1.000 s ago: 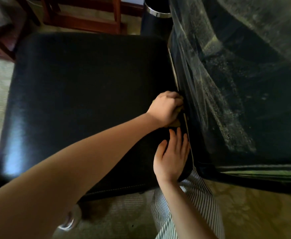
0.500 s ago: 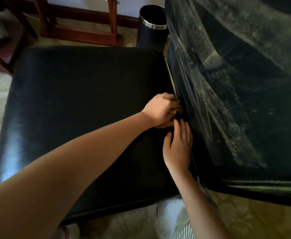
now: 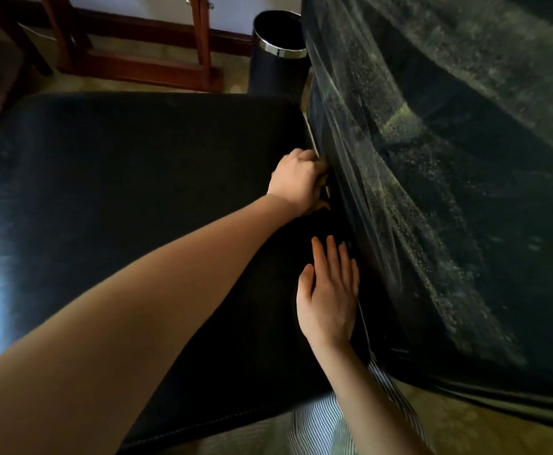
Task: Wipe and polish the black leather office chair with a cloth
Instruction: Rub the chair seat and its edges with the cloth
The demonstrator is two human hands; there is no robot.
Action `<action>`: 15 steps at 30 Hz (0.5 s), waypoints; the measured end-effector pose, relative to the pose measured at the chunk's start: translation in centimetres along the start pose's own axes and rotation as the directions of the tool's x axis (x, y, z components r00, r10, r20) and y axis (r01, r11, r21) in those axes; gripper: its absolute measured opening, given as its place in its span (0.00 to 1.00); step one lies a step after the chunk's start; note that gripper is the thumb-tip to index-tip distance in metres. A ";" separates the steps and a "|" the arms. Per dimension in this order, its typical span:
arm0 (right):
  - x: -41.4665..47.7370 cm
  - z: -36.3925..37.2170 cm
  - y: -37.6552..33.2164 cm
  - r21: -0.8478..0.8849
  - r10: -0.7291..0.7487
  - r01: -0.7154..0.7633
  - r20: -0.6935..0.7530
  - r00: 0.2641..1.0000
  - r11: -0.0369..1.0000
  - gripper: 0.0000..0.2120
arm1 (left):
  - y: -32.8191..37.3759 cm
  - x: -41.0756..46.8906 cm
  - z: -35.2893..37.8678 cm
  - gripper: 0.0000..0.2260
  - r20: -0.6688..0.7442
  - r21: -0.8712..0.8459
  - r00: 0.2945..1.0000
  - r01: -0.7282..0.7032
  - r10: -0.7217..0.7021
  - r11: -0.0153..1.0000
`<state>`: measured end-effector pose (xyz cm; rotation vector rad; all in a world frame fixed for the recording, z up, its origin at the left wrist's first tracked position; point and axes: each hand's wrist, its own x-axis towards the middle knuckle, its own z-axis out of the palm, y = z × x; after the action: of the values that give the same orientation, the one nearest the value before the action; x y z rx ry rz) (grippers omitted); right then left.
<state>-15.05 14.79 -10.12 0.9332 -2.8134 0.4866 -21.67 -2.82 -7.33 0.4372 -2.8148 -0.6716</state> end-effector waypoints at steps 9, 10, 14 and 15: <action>2.0 -1.9 -1.8 -0.040 0.017 -0.020 -0.065 0.998 0.999 0.16 | -0.7 -4.8 -0.1 0.11 -0.029 -0.163 0.960 -0.281 0.280 0.946; 2.6 -1.8 -1.9 -0.029 0.026 -0.028 -0.086 0.996 0.999 0.15 | -0.8 -4.4 -0.1 0.12 -0.037 -0.145 0.960 -0.280 0.278 0.949; 3.8 -0.1 -1.8 0.044 0.037 -0.034 -0.081 0.996 0.998 0.24 | -1.8 -1.9 -0.2 0.12 -0.094 -0.096 0.977 -0.201 0.192 0.975; 3.7 0.3 -1.7 0.051 0.046 -0.042 -0.064 0.997 0.998 0.26 | -2.2 -1.1 -0.4 0.12 -0.097 -0.092 0.984 -0.156 0.147 0.983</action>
<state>-16.99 11.29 -9.11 0.8501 -2.7807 0.5846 -20.05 -4.44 -8.18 0.2260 -2.6829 -0.7359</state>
